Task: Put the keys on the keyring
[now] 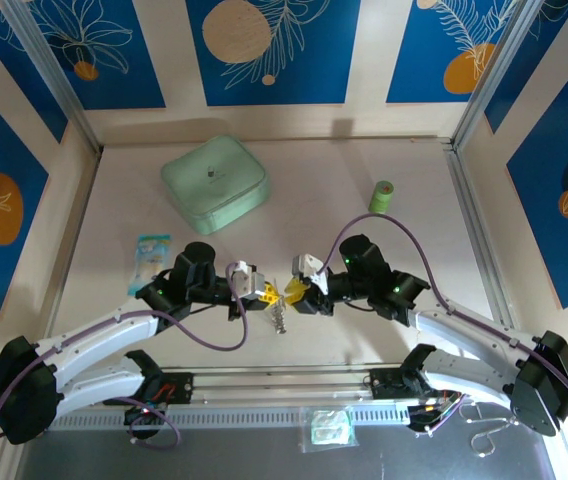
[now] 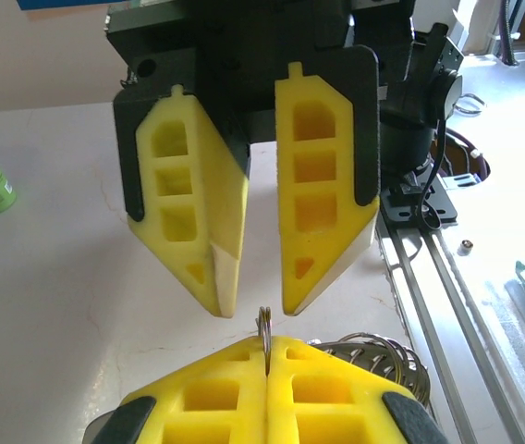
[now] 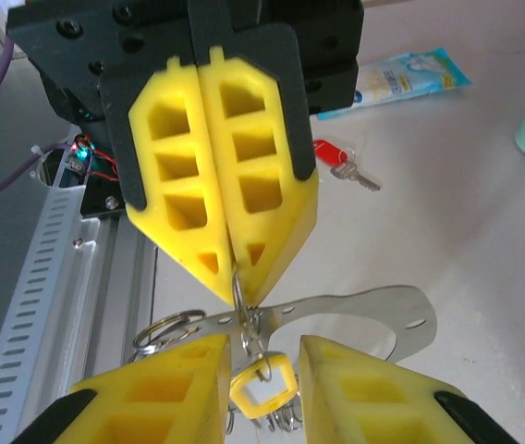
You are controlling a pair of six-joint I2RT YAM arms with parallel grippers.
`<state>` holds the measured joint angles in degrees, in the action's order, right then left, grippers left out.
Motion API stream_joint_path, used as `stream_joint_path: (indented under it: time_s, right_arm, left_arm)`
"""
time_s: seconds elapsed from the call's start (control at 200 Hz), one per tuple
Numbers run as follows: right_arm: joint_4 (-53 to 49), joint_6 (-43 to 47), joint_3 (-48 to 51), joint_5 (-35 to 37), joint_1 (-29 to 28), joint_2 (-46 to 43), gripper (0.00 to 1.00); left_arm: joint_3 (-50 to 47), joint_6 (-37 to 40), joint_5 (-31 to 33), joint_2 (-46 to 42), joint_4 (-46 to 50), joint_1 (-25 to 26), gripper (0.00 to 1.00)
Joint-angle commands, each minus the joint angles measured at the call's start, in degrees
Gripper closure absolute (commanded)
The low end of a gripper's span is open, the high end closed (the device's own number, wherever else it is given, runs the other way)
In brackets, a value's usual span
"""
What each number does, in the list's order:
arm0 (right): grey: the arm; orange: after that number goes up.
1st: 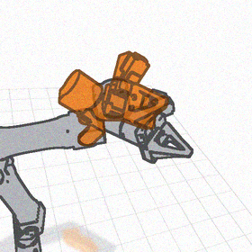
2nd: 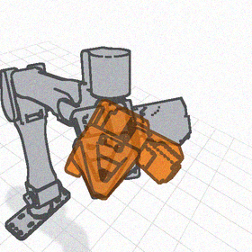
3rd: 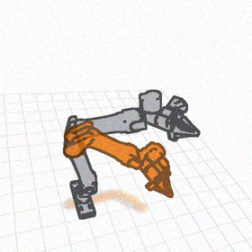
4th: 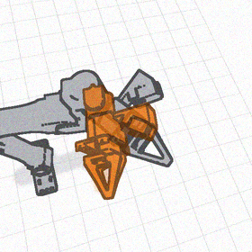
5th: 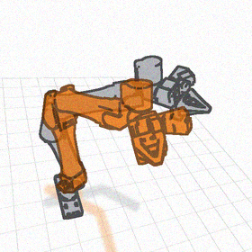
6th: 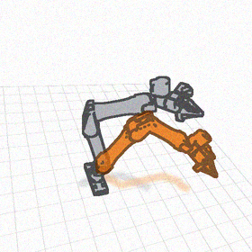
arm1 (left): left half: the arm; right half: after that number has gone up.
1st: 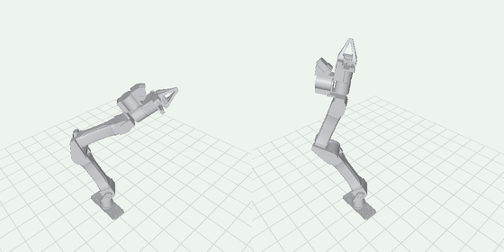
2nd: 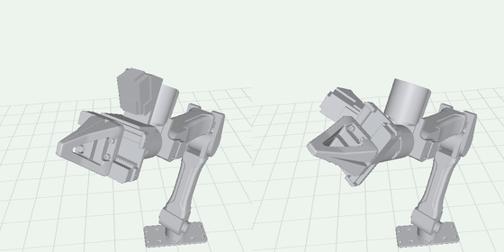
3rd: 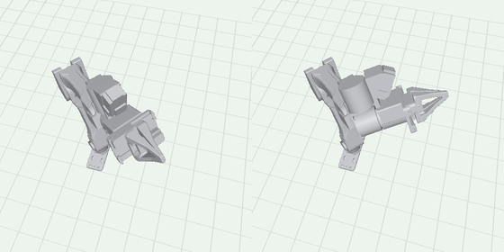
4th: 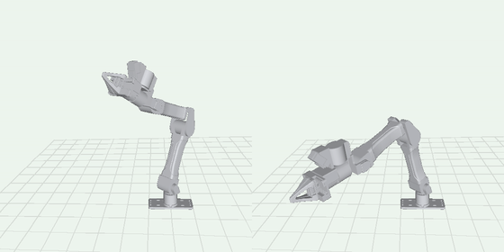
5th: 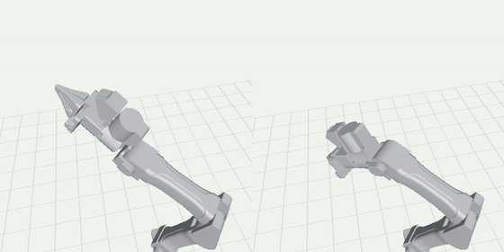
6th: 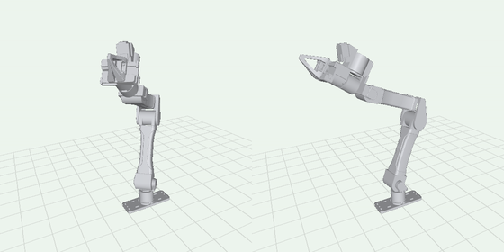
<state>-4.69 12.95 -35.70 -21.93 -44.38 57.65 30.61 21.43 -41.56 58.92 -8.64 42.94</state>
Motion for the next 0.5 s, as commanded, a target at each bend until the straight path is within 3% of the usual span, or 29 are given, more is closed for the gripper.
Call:
stream_joint_path:
  time_s: [0.0,0.255,0.475,0.495]
  right_arm:
    - [3.43,-1.6,1.07,-1.55,0.01,0.77,0.74]
    - [4.6,-1.74,0.88,-1.36,-0.58,2.3,0.8]
    - [4.45,-1.47,0.25,-1.89,-0.62,2.3,1.0]
    - [4.12,-1.18,0.09,-1.82,-0.62,2.29,1.0]
  left_arm:
    - [-0.28,-0.24,-2.27,-0.58,-2.86,0.43,1.0]
    - [-0.35,-0.25,-2.14,-0.73,-3.09,0.46,1.0]
    - [-1.04,-0.86,-0.44,-0.81,-4.14,0.48,1.0]
    - [-0.93,-0.75,-0.1,-0.89,-3.83,0.46,0.95]
